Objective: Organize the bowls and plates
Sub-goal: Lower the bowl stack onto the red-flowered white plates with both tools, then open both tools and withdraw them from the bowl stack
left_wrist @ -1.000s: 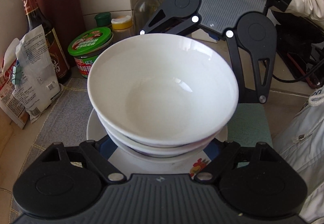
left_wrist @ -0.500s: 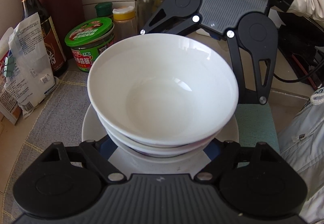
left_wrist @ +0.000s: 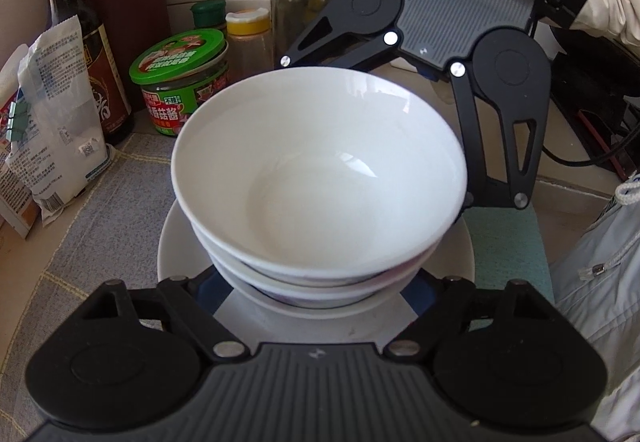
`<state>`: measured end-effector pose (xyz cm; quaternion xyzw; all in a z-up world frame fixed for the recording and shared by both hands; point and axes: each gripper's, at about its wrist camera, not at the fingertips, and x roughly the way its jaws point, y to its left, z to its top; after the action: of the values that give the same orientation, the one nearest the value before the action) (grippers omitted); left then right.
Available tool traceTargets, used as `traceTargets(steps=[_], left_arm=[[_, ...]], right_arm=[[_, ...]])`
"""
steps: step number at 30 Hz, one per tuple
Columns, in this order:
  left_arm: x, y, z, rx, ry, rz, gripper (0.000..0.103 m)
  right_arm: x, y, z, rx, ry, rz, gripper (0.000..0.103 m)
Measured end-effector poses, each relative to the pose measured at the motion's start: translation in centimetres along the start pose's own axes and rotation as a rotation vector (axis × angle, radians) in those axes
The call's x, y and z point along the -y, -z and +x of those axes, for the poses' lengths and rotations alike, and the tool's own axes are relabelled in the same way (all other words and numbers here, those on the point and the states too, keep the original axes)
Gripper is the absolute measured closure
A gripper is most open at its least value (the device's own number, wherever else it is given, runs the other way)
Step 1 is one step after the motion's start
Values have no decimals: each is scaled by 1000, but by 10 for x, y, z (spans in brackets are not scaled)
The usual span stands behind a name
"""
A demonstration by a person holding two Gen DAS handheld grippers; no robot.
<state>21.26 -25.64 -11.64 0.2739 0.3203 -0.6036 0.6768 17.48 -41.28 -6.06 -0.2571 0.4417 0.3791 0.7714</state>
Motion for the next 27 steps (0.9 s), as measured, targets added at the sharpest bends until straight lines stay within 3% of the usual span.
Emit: traceTargets(steps=[2, 4, 9, 14, 23, 27], left_arm=[[6, 1, -2, 8, -29, 22, 12], [10, 1, -5, 19, -47, 35, 10], [15, 8, -21, 50, -103, -14, 8], [28, 22, -43, 114, -214, -90, 3], [61, 55, -91, 287, -409, -141, 1], [74, 69, -110, 342, -485, -253, 1]], right_arm=[[-2, 1, -2, 5, 12, -2, 13], [-4, 2, -2, 5, 18, -8, 2], [-6, 4, -4, 11, 36, -4, 2], [-16, 2, -13, -1, 90, 4, 1], [-71, -12, -26, -77, 348, 140, 0], [-104, -23, -30, -88, 482, 276, 0]])
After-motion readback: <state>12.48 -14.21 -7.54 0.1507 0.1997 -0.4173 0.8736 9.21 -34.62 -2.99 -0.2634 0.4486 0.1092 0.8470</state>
